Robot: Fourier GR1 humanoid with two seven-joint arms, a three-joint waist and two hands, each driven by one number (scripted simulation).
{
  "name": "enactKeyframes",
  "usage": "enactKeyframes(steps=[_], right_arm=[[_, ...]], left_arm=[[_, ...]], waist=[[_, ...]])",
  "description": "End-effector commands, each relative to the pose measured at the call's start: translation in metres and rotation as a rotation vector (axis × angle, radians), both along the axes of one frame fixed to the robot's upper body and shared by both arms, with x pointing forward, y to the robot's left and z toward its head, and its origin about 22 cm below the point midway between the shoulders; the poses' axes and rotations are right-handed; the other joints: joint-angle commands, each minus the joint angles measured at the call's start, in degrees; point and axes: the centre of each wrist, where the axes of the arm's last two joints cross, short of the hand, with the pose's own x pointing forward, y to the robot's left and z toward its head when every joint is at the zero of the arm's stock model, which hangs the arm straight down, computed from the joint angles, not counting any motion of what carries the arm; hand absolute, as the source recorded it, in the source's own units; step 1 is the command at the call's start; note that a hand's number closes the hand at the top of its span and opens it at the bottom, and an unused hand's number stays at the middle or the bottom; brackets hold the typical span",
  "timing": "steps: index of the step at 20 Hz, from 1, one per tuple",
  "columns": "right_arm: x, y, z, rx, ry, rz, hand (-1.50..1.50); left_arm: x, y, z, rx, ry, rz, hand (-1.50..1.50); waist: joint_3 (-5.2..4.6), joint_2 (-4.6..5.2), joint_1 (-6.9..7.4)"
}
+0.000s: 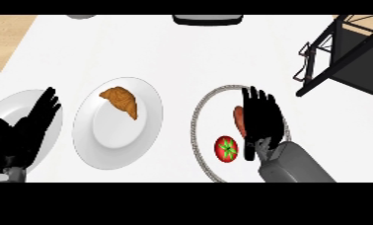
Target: Pick the sweet potato from the placemat and place it in the tiered shelf
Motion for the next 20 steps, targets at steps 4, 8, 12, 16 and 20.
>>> enactKeyframes(steps=[4, 8, 12, 16, 20], right_arm=[[0.016, -0.025, -0.025, -0.043, 0.012, -0.051, -1.5], [0.008, -0.033, -0.022, -0.04, 0.005, -0.041, -1.5], [0.018, -0.01, -0.033, -0.036, 0.029, -0.022, -1.5], [0.007, -0.03, -0.068, -0.024, 0.048, -0.047, -1.5], [0.029, -0.019, -0.068, 0.02, 0.061, -0.04, 1.5]], left_arm=[[0.012, -0.019, 0.013, -0.007, -0.036, -0.012, 0.0], [-0.005, 0.016, -0.007, -0.004, -0.019, 0.008, 0.0], [0.018, 0.0, 0.012, 0.011, -0.021, 0.008, 0.0], [0.003, -0.02, -0.006, 0.001, -0.012, 0.004, 0.0], [0.004, -0.003, 0.006, -0.007, -0.011, -0.014, 0.0]], waist=[[0.03, 0.05, 0.08], [0.01, 0.01, -0.05], [0.02, 0.04, -0.02], [0.03, 0.03, -0.04], [0.03, 0.06, 0.14]])
